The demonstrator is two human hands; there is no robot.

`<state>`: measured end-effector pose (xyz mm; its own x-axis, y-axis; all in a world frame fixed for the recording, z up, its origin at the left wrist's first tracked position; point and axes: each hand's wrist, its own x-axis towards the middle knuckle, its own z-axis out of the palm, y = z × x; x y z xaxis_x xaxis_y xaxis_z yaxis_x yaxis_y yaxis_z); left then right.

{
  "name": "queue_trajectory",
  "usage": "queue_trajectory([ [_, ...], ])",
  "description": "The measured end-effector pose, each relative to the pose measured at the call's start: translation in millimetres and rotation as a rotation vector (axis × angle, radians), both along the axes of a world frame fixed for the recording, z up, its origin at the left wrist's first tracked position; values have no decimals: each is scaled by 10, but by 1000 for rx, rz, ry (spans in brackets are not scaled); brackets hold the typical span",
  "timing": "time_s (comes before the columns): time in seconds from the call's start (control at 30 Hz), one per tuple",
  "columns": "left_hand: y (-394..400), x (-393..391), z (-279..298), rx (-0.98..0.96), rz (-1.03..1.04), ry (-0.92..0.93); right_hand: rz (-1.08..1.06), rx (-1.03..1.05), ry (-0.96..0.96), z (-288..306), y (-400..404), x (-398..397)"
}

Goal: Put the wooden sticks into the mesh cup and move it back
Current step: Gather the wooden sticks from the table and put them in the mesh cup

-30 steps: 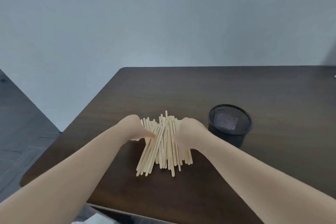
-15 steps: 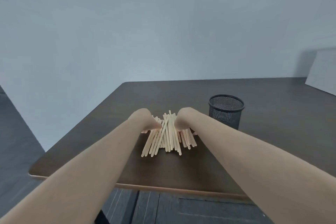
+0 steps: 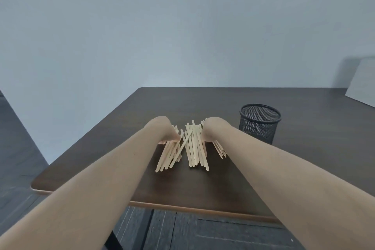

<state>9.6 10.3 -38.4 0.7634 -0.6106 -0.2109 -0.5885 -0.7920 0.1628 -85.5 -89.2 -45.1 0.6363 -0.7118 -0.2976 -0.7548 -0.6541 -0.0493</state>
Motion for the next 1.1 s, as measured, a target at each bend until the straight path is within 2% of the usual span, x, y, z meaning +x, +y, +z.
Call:
queue_trajectory([
  [0.17,-20,21,-75,-48,13,-63,-4,-7,-21,-37,12,-6],
  [0.43,-83,-9,-158,7,-35,-139,41,-78,-50,-195,-4,13],
  [0.6,-102,-26,-290,-57,-17,-166,-35,-45,-114,-223,-3,5],
  [0.73,-96,8,-344,-181,98,-98,-202,53,-291,-258,21,5],
  [0.83,-96,2,-318,-233,156,-71,-282,38,-391,-234,49,9],
  [0.97,-98,20,-275,-289,168,-61,-172,-25,-426,-258,108,2],
  [1.1,-74,50,-262,-412,143,-110,-121,-106,-620,-308,108,-35],
])
